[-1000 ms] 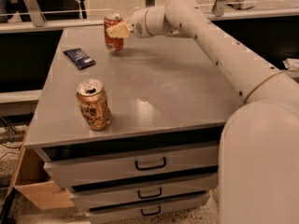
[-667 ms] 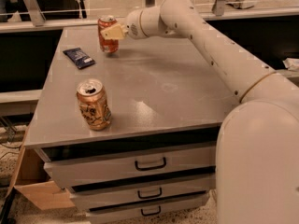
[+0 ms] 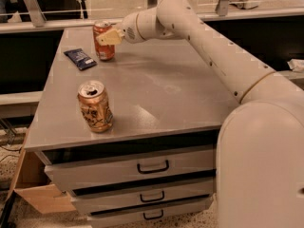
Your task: Move coke can near rxbar blueberry
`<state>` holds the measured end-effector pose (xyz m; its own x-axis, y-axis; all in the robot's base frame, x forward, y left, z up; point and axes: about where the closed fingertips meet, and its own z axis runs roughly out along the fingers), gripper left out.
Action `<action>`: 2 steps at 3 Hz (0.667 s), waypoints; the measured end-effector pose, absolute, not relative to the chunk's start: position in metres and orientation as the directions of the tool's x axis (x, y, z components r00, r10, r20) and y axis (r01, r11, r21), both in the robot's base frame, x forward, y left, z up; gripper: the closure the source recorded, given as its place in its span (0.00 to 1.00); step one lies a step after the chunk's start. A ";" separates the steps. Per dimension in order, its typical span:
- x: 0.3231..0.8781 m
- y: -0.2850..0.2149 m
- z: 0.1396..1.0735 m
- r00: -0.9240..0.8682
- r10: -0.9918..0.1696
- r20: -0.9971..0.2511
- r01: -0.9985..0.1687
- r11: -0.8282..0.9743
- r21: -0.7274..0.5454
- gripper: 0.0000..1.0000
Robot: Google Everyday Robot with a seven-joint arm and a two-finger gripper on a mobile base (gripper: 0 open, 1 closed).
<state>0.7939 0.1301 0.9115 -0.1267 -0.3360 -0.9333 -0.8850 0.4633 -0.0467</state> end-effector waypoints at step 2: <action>0.785 0.133 0.904 -0.148 -0.339 -0.929 -0.889 0.458 -0.025 0.14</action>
Offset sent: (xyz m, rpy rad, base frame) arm -0.0117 -0.0026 -0.0076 -0.0001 0.0335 -0.0020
